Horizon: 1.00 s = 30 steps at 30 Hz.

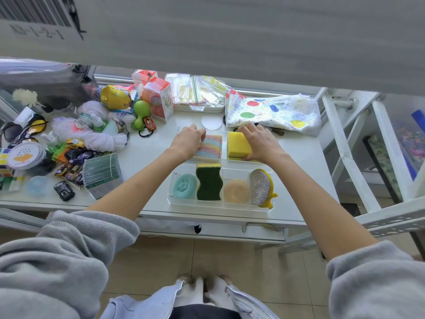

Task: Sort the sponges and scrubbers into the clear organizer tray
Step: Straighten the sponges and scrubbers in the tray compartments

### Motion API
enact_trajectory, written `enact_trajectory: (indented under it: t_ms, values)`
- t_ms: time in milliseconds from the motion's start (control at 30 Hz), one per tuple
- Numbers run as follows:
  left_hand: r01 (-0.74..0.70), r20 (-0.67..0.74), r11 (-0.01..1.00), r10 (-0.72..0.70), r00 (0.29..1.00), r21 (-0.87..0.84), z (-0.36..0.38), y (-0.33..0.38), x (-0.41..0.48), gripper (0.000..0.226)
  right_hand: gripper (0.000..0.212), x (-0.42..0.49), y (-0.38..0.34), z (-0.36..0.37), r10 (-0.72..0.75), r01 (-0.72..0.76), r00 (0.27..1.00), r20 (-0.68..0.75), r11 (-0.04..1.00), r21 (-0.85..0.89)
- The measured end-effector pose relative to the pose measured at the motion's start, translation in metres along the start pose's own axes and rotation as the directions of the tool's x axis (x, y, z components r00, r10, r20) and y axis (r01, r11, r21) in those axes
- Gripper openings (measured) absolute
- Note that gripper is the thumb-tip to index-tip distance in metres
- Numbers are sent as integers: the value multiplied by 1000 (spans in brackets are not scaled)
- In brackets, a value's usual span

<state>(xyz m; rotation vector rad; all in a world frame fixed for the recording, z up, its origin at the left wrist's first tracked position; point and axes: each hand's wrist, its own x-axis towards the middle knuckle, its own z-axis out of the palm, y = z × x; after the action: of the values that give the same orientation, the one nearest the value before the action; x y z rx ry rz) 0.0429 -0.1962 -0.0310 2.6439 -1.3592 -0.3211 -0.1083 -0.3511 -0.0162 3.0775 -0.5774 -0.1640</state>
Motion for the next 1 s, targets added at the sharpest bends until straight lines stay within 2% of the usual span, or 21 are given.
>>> enact_trajectory:
  t_ms: [233,433,600,700,833,1000]
  values:
    - [-41,-9,998,41,999,38,3,9,-4,26,54,-9,-6,5,16,-19,998,-58,999,-44]
    - [-66,-15,998,67,998,20,3,9,-13,33,40,-13,-2,-5,36,-38,999,34,998,57]
    - [-128,-86,983,117,989,-134,-4,15,-39,22,37,-49,7,-20,182,-185,982,38,933,309]
    - [-189,9,961,195,981,-200,-2,19,-57,22,35,-74,8,-15,288,-319,947,139,886,337]
    - [-209,107,971,221,969,-113,8,21,-68,33,41,-93,3,0,305,-415,894,327,839,351]
    - [-200,81,978,203,976,-52,14,24,-70,42,42,-102,3,14,332,-460,881,335,763,454]
